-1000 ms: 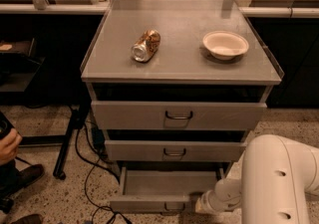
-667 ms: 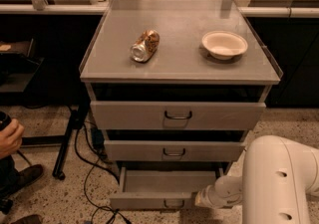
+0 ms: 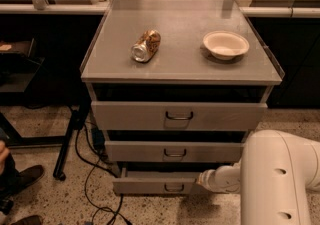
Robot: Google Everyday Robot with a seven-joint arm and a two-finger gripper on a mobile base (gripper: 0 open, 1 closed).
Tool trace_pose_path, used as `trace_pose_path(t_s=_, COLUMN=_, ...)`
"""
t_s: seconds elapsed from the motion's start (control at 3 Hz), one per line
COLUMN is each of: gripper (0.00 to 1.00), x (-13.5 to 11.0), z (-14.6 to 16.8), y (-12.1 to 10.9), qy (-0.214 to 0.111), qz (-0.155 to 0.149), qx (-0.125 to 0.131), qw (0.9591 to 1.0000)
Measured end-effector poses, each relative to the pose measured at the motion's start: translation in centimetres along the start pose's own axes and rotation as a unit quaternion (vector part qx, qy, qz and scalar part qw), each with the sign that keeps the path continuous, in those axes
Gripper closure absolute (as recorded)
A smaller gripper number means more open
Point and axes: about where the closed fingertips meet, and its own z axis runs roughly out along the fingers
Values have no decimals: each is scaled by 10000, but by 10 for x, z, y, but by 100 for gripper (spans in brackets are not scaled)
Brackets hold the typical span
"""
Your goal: Close bottom drawer
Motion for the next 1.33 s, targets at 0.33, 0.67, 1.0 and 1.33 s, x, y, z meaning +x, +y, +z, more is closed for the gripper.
trace_pose_path(t_s=0.33, gripper=100, x=-1, z=0, y=0, qy=-17, qz=1, qx=1, qw=10000)
trace_pose_path(t_s=0.67, gripper=100, x=23, z=12, y=-23, qy=344, qz=199, qx=285, qw=9988)
trace_pose_path(t_s=1.0, gripper=100, x=38, z=27, y=-40, qy=562, qz=404, qx=519, qw=9962)
trace_pose_path(t_s=1.33, gripper=100, x=21, z=48, y=-36, qy=371, qz=639, qx=520, qw=9959)
